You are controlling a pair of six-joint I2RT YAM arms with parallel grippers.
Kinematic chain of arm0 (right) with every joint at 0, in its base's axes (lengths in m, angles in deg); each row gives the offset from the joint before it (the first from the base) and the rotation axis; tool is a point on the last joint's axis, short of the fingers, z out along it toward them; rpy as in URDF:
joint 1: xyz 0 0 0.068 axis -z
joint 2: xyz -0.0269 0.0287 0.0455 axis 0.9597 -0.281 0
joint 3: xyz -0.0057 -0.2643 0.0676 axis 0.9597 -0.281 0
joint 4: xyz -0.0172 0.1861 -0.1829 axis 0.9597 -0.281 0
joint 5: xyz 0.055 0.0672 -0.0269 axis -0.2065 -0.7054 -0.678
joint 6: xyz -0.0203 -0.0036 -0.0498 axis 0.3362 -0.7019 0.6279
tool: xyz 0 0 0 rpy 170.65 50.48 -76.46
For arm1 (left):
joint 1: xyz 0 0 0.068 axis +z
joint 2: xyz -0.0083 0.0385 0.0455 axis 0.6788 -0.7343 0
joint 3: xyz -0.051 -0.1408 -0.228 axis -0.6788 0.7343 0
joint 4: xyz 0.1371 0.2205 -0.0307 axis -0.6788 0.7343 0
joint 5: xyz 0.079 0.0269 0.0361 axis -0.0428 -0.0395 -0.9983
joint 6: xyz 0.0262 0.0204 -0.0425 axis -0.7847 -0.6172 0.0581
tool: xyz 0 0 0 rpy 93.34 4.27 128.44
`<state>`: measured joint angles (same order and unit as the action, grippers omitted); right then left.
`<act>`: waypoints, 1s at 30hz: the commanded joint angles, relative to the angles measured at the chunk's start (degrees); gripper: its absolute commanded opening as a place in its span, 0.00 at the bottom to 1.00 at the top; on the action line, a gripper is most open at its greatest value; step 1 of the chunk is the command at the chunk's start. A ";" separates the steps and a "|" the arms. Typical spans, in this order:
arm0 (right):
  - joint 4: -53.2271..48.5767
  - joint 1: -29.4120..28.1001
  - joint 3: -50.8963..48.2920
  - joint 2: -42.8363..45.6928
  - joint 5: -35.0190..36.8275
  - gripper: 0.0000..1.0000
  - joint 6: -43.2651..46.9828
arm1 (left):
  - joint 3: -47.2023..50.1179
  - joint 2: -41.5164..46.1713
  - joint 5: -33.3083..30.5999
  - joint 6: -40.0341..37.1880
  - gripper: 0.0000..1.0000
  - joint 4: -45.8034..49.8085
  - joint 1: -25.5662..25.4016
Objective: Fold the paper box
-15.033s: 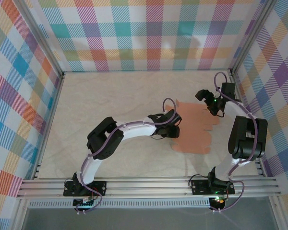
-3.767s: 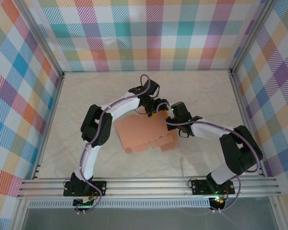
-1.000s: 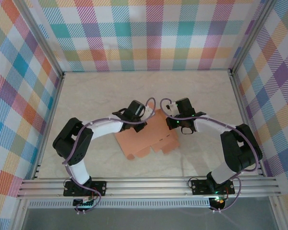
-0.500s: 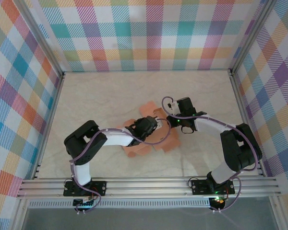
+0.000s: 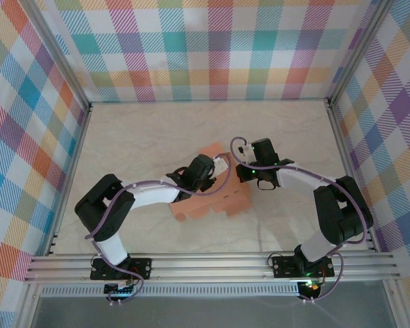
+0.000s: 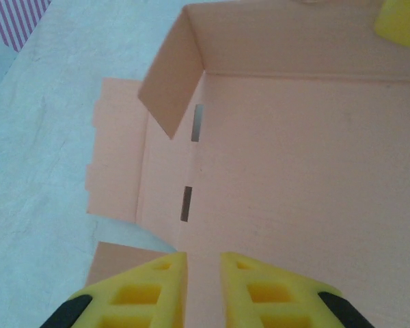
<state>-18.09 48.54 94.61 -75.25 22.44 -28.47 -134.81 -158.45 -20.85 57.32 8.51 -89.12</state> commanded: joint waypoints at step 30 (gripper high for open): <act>1.06 -0.08 1.95 0.17 -2.54 0.01 -0.16 | -15.28 -5.59 30.46 35.61 0.42 18.75 24.48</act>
<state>-18.07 48.54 94.72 -75.25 21.30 -28.62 -146.59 -160.72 6.25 88.10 19.22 -65.05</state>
